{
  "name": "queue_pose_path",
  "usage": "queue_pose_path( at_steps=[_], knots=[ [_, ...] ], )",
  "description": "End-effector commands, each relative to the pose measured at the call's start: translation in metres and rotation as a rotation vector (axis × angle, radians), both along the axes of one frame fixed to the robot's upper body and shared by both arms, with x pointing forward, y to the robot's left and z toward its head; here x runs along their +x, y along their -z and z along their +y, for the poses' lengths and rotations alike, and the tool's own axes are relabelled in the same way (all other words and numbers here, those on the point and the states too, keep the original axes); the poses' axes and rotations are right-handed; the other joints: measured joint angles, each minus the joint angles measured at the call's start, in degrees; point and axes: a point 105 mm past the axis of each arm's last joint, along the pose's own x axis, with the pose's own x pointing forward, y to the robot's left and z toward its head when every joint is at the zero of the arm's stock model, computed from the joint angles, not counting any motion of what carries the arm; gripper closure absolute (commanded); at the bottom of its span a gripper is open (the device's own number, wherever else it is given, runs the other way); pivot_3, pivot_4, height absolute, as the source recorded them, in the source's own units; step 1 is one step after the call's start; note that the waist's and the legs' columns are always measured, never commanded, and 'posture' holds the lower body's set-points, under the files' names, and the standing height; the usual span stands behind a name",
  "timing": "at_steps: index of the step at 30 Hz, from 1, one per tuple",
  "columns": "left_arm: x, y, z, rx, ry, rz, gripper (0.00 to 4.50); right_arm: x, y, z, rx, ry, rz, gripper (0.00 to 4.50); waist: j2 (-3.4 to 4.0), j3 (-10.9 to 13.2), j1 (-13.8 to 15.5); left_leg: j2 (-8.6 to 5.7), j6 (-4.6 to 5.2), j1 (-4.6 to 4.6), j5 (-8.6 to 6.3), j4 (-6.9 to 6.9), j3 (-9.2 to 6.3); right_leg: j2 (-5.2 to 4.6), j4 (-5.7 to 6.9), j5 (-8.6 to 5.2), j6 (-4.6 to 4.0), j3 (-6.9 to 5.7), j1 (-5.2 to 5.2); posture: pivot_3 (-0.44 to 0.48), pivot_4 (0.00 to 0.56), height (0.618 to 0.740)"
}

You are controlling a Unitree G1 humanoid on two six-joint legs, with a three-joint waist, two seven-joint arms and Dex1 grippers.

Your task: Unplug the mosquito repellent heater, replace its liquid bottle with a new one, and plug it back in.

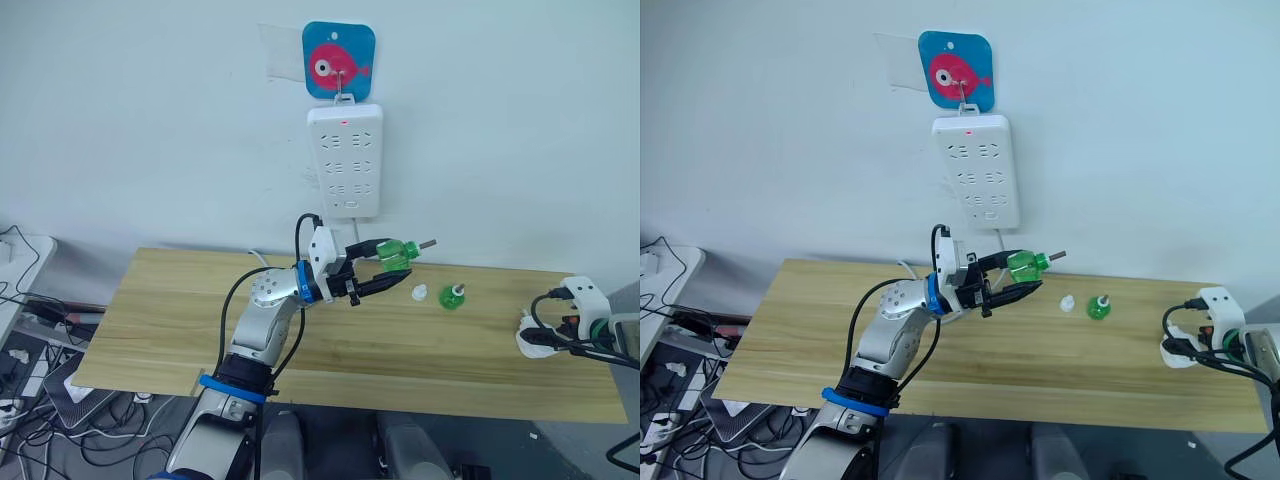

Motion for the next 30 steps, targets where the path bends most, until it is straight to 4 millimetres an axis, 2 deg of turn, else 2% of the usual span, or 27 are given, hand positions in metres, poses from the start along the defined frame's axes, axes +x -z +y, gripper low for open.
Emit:
queue_pose_path(
  at_steps=[1,8,18,21,23,24,28,30],
  knots=[
    [-0.004,-0.01,-0.002,-0.016,0.013,-0.042,2.27,-0.002,0.001,-0.006,-0.002,0.022,0.013,0.03,-0.01,0.0,0.0,-0.01,0.0,0.0,0.0,0.0,0.0,-0.02,0.0,0.0,0.0,-0.01,0.0,0.04,0.265,0.74],
    [-0.004,-0.01,-0.002,-0.012,0.013,-0.039,2.27,-0.005,0.006,-0.007,-0.005,0.016,0.041,0.03,0.0,0.2,0.0,-0.07,0.0,0.0,0.0,0.0,0.02,-0.08,0.01,0.0,0.01,0.01,0.0,0.042,0.272,0.74],
    [0.0,-0.009,-0.002,0.002,0.015,-0.044,2.27,0.002,0.011,-0.007,0.017,0.016,0.048,0.03,-0.07,1.0,-0.1,-0.07,0.0,-0.01,0.0,0.0,0.01,-0.08,0.0,0.0,0.01,-0.01,0.0,0.038,0.279,0.74],
    [0.002,-0.01,-0.001,0.003,0.013,-0.046,2.27,0.003,0.011,-0.007,0.022,0.009,0.05,0.57,-0.03,1.3,-0.1,-0.09,-0.01,-0.02,0.0,0.0,0.03,-0.12,0.0,0.0,0.02,0.0,0.0,0.038,0.279,0.74],
    [0.002,-0.009,-0.001,0.005,0.012,-0.044,2.27,0.003,0.011,-0.006,0.03,0.007,0.051,1.33,-0.11,1.4,-0.2,-0.1,-0.01,-0.03,0.0,-0.01,0.03,-0.14,-0.02,-0.01,0.03,-0.01,0.0,0.041,0.278,0.74],
    [0.002,-0.009,-0.001,0.005,0.013,-0.043,2.27,0.003,0.01,-0.007,0.032,0.006,0.05,1.52,-0.19,1.4,-0.2,-0.08,-0.01,-0.01,0.0,0.0,0.03,-0.14,-0.02,-0.01,0.04,-0.01,0.02,0.041,0.278,0.74],
    [-0.001,-0.007,-0.002,0.007,0.023,-0.038,2.27,0.003,0.0,-0.011,0.033,0.005,0.035,1.53,-0.05,1.5,-0.1,-0.1,-0.02,-0.02,0.0,0.0,-0.01,-0.16,0.0,-0.01,0.04,-0.05,0.01,0.037,0.275,0.74],
    [-0.002,-0.007,-0.002,0.006,0.031,-0.034,2.27,0.001,-0.011,-0.013,0.056,0.009,0.018,1.53,-0.04,1.5,0.0,-0.12,-0.02,-0.03,0.0,0.0,0.0,-0.18,-0.01,-0.01,0.05,-0.05,0.01,0.037,0.271,0.74]
  ],
)
